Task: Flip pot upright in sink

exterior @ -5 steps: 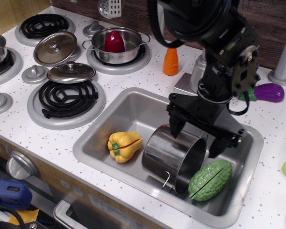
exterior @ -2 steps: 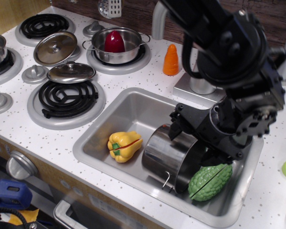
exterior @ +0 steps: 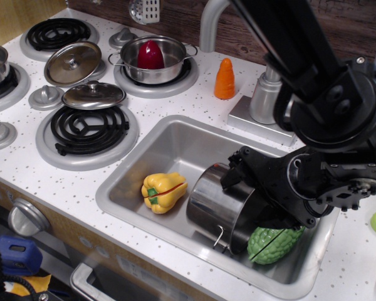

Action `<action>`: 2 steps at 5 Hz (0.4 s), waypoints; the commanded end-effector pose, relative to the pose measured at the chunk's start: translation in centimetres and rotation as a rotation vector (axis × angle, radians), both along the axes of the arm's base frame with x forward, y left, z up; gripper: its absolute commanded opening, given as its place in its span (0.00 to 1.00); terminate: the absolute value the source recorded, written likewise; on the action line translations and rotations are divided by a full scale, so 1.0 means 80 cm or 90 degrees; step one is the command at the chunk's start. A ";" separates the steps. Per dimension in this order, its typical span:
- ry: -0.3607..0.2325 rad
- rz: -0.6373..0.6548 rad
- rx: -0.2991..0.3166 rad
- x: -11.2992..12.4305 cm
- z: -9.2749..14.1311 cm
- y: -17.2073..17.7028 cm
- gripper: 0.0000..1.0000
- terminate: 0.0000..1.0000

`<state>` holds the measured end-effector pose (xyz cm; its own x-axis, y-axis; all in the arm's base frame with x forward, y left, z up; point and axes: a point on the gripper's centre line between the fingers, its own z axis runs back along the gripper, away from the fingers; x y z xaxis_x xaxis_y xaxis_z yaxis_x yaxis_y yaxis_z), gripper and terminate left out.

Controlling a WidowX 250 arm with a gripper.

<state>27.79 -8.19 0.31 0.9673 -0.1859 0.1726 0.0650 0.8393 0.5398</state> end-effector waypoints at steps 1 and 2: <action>0.018 -0.016 0.027 0.013 0.009 0.016 1.00 0.00; 0.023 -0.021 0.045 0.017 0.011 0.022 1.00 0.00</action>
